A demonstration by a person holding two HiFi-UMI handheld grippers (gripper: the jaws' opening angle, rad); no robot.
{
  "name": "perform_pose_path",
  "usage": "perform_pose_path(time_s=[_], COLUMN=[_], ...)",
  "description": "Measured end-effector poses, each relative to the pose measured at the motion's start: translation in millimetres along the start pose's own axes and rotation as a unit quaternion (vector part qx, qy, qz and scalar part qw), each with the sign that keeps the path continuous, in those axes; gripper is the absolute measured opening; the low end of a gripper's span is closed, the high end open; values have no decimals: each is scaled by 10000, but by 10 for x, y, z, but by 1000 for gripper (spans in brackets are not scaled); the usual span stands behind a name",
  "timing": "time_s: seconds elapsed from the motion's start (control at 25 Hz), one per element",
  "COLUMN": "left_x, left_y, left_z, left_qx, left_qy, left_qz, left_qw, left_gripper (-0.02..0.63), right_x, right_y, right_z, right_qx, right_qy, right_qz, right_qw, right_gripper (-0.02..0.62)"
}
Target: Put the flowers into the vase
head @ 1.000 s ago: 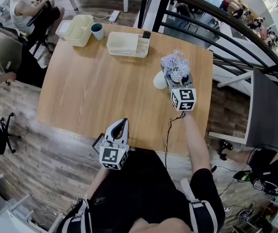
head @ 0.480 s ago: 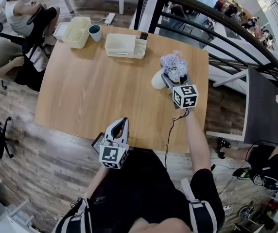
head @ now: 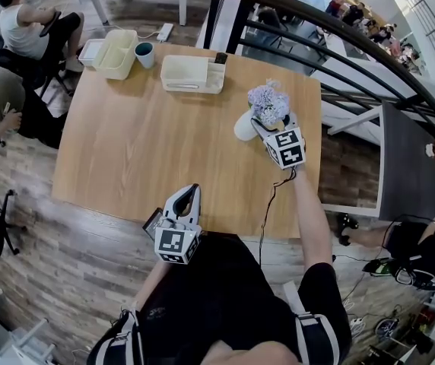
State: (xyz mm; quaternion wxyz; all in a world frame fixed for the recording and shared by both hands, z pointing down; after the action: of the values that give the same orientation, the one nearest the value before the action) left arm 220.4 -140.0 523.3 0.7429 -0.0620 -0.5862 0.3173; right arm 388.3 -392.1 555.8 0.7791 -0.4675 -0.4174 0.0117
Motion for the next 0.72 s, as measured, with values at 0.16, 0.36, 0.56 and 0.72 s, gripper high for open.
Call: perform_pose_path(time_s=[0.16, 0.36, 0.56, 0.72], left_x=[-25, -37, -31, -55], left_y=[14, 2, -4, 11], left_z=[63, 71, 53, 27], left_qx=[-4, 51, 104, 142], left_qy=[35, 35, 1, -67], left_qz=[-9, -13, -15, -26], left_qw=[10000, 10000, 9999, 9999], left_gripper=[26, 26, 26, 26], right_x=[46, 132, 235, 309], right_y=[-15, 13, 63, 206], right_z=[26, 2, -5, 85], right_qx=[-32, 432, 890, 587], right_qy=[158, 235, 657, 1], right_qz=[321, 734, 1164, 787], right_qw=[9994, 9961, 9870, 9952], right_gripper=[364, 380, 380, 379])
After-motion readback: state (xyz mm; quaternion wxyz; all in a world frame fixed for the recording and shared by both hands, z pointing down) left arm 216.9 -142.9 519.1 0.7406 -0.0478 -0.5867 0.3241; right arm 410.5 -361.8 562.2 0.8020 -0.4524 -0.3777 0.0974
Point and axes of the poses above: the fingertips, and each gripper's own axes: y backward along the fingers, z to its left, x out of its underside, the point moved 2 cm from there along y, backward along the fingers, and after that the axes turned 14 degrees about z, right-handed, at the moved point
